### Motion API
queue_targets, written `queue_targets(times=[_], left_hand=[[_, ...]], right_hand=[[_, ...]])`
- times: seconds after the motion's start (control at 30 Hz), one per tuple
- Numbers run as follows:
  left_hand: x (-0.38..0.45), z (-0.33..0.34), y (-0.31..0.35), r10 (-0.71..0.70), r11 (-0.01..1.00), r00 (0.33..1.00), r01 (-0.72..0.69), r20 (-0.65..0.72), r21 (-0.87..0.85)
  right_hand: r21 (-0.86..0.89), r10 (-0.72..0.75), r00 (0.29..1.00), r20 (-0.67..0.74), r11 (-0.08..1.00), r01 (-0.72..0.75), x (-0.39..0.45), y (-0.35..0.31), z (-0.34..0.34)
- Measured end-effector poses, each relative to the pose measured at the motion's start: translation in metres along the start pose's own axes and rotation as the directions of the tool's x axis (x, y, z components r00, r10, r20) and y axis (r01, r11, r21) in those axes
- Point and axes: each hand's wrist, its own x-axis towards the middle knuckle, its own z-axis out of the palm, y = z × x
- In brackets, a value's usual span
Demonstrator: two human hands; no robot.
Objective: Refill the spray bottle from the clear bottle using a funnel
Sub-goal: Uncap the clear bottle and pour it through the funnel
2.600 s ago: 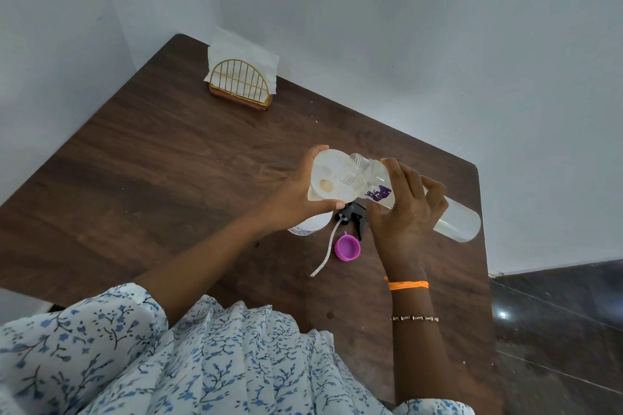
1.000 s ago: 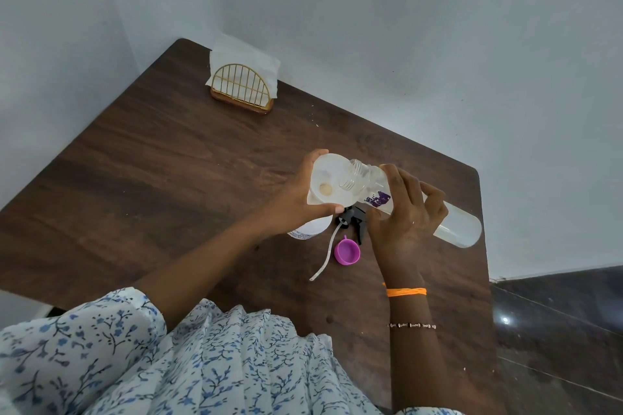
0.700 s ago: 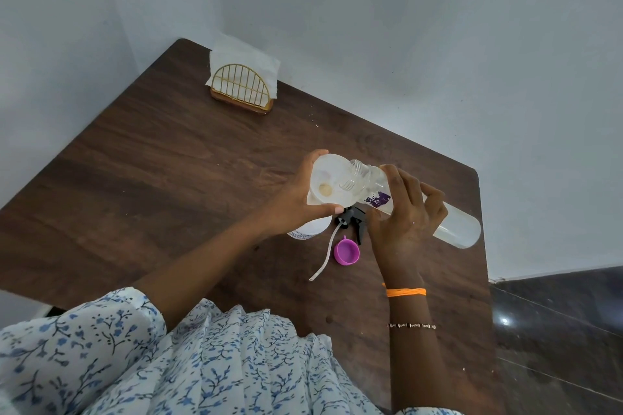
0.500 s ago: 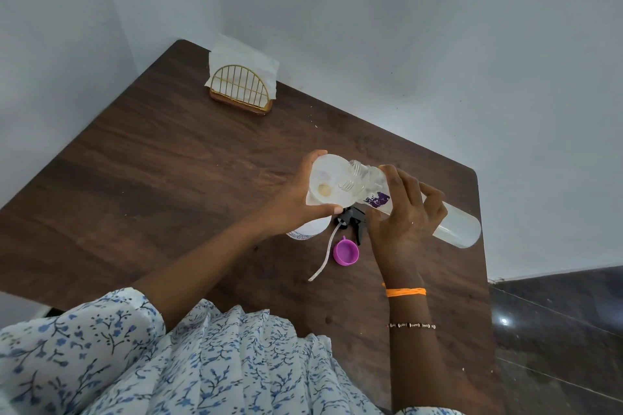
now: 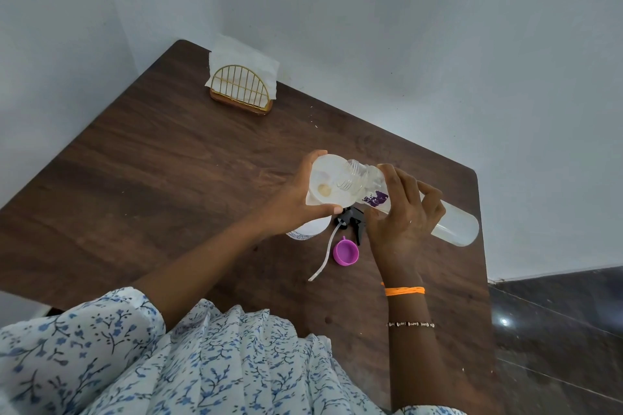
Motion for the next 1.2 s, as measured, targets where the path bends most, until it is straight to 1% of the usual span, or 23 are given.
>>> queue_targets(times=[0.53,1.2], left_hand=[[0.0005,0.0002,0.0006,0.000,1.000,1.000,0.000,0.001,-0.011],[-0.0001,-0.0001,0.0010,0.002,1.000,1.000,-0.002,-0.003,-0.016]], right_hand=[[-0.005,-0.004,1.000,0.006,1.000,0.004,0.0012,-0.0002,0.0003],[-0.006,-0.014,1.000,-0.022,1.000,0.013,0.0005,0.0013,-0.0010]])
